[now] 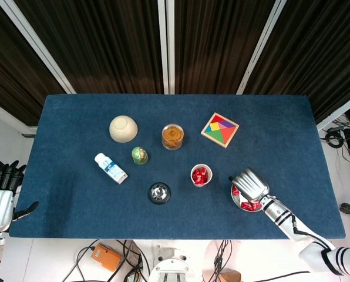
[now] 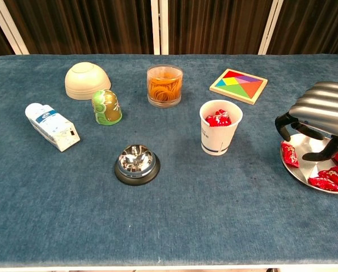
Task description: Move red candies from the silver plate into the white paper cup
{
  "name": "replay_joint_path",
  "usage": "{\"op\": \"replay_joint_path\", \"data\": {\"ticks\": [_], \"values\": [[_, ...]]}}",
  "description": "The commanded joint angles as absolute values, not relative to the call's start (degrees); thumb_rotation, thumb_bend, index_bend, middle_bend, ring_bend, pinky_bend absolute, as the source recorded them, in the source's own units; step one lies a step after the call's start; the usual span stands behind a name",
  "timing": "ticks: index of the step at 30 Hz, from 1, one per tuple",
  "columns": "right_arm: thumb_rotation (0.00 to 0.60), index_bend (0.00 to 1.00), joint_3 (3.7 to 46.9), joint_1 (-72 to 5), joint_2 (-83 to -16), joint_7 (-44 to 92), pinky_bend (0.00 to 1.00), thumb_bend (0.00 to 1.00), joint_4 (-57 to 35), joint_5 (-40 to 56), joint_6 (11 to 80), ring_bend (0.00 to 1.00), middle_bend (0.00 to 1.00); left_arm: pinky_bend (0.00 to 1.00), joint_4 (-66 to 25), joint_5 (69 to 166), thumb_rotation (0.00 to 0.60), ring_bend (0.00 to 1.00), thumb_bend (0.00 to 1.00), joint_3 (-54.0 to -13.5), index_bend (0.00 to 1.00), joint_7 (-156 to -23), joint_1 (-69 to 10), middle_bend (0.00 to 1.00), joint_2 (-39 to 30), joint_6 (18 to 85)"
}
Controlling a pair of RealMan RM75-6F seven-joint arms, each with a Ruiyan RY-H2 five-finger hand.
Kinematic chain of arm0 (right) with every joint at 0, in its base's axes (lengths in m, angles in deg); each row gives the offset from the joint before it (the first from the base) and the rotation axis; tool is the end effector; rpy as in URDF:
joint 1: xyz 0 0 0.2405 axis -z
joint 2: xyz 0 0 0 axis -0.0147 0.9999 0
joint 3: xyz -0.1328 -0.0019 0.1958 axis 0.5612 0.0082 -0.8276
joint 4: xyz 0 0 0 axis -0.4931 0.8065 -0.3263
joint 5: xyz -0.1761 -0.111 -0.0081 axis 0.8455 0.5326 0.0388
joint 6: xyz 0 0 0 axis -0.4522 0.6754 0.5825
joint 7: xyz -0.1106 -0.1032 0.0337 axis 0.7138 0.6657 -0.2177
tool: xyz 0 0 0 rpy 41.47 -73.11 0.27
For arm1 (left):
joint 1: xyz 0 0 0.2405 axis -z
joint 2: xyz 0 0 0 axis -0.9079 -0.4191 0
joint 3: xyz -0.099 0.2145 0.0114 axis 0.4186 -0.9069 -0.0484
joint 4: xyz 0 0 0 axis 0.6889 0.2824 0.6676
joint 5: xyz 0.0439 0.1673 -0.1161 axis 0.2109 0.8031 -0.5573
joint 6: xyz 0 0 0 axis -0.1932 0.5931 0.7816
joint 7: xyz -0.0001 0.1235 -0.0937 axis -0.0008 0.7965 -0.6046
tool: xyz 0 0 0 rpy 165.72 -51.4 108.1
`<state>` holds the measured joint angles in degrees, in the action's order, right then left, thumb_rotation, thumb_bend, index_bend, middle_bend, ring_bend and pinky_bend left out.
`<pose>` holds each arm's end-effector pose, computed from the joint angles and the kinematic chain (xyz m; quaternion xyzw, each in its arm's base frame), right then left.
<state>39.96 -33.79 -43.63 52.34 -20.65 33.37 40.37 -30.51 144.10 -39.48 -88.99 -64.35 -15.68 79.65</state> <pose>-0.2068 -0.2762 0.0081 0.8661 -0.1553 0.2432 0.4082 -0.3129 0.1680 0.1418 -0.5764 -0.3505 -0.3909 0.6262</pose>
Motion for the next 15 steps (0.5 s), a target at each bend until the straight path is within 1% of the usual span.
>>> {"op": "replay_joint_path", "data": {"ticks": [1, 15], "values": [[0.6, 0.54, 39.9, -34.0, -44.1, 52.4, 1.0, 0.35, -20.1, 33.5, 39.6, 1.0, 0.83, 0.0, -30.5, 144.1, 0.6, 0.0, 0.0, -39.5, 0.09, -89.0, -64.3, 0.01, -15.6, 79.6], [0.6, 0.55, 39.5, -33.6, -45.0, 53.1, 1.0, 0.35, -18.1, 32.4, 37.4, 1.0, 0.83, 0.0, -30.2, 144.1, 0.6, 0.0, 0.0, -39.5, 0.09, -89.4, -64.3, 0.01, -15.4, 79.5]]}}
